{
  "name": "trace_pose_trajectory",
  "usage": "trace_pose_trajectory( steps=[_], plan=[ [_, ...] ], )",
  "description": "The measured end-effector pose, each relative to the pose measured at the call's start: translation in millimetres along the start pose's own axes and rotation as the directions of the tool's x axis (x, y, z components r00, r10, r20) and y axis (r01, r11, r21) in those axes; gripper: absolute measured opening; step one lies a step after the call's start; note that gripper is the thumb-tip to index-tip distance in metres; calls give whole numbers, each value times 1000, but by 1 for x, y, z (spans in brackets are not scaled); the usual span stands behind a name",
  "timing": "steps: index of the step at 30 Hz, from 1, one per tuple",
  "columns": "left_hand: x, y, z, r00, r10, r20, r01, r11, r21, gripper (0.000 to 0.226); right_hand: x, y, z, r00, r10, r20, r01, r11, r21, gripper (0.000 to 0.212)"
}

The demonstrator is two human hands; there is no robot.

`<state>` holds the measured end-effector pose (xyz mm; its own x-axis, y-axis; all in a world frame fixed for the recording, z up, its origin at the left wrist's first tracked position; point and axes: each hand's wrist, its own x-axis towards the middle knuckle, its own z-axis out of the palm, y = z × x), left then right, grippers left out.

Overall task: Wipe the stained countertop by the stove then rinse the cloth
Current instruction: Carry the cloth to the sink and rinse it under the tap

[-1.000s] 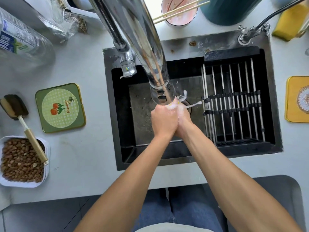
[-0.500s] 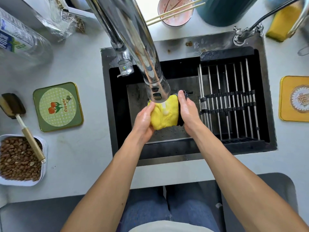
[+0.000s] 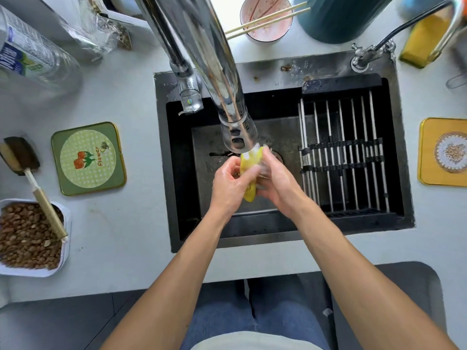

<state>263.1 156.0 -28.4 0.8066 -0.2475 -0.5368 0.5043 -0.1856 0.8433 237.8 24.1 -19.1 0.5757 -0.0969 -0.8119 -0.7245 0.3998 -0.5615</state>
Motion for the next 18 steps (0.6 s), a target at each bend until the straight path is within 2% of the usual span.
trace_pose_trajectory(
  steps=[2,5,10,15,18],
  plan=[
    [-4,-2,1,1000,-30,-3,30,1000,0,15,-1,3,5,999,18,46,-22,995,98,54],
    [-8,-3,3,995,-102,-17,100,992,-75,17,2,12,12,1000,-8,-24,13,972,236,38],
    [-13,-4,3,984,-168,-57,147,952,-268,12,11,17,15,986,20,-166,59,889,454,29],
    [-15,-8,-3,937,-299,-180,181,858,-481,26,9,13,9,968,-43,-246,176,816,551,40],
    [-16,-13,-11,902,-380,-206,220,814,-537,18,6,7,-1,962,-39,-268,207,744,635,45]
  ],
)
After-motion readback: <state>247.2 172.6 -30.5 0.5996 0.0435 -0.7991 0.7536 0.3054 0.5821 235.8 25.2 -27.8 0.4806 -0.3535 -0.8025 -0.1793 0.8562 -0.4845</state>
